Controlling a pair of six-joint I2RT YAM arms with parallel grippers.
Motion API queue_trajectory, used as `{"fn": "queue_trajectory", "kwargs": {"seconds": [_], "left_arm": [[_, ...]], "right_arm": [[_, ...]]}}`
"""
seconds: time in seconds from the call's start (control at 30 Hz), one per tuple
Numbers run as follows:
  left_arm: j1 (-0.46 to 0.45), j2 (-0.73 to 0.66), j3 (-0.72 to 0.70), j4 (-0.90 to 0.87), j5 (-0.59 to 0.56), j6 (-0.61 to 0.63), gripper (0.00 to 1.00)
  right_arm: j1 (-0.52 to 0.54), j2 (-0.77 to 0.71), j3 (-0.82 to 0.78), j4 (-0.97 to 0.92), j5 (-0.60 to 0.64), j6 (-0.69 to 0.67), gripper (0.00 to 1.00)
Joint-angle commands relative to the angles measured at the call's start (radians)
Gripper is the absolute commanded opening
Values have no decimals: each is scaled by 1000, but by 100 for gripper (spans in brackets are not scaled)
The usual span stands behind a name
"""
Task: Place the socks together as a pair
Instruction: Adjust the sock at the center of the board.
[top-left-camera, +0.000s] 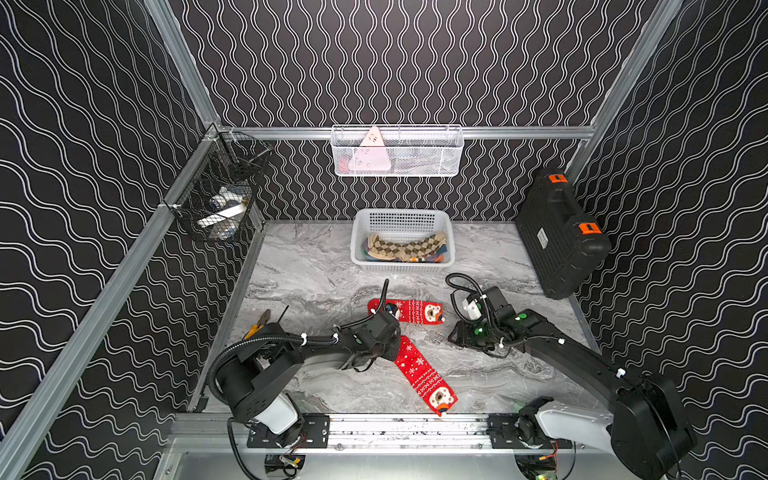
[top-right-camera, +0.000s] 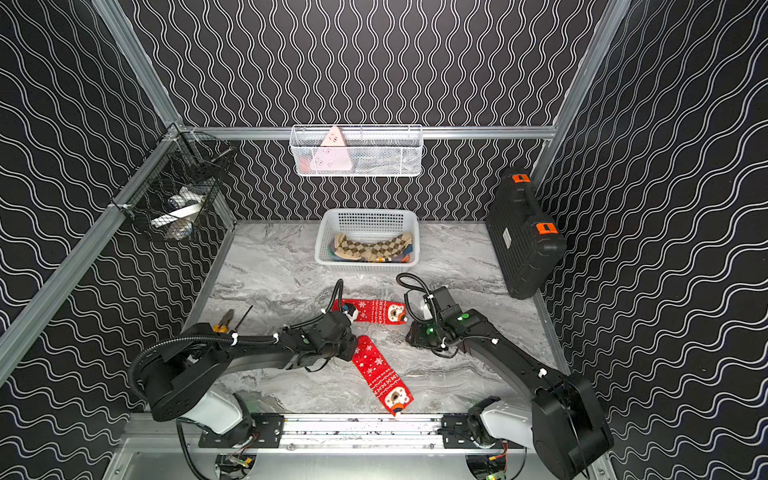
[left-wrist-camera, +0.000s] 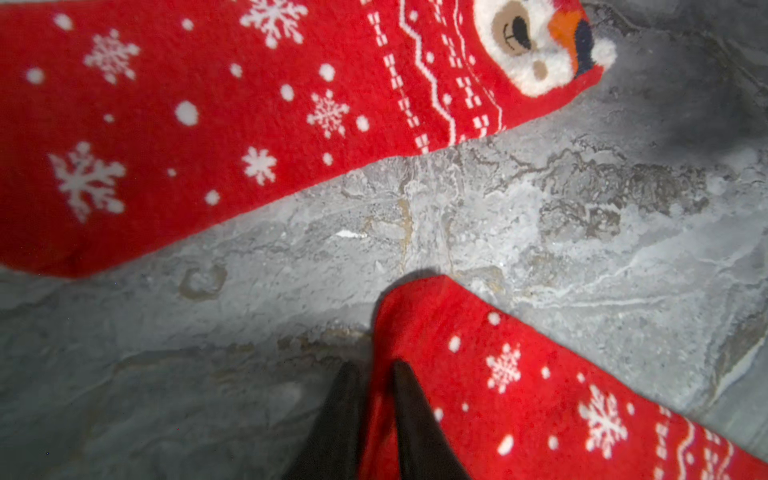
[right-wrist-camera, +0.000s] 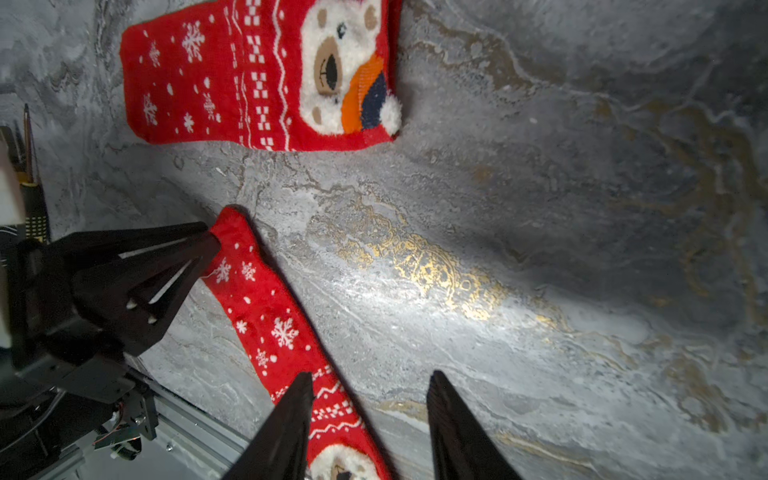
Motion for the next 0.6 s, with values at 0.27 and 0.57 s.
{"fn": "queue_trajectory", "kwargs": {"seconds": [0.27, 0.57], "left_arm": [[10, -243, -236, 66, -245, -297, 0], [13, -513, -431, 110, -349, -503, 0]], "right_arm": [[2, -17, -9, 28, -11, 14, 48], [43, -4, -32, 92, -51, 65, 49]]}}
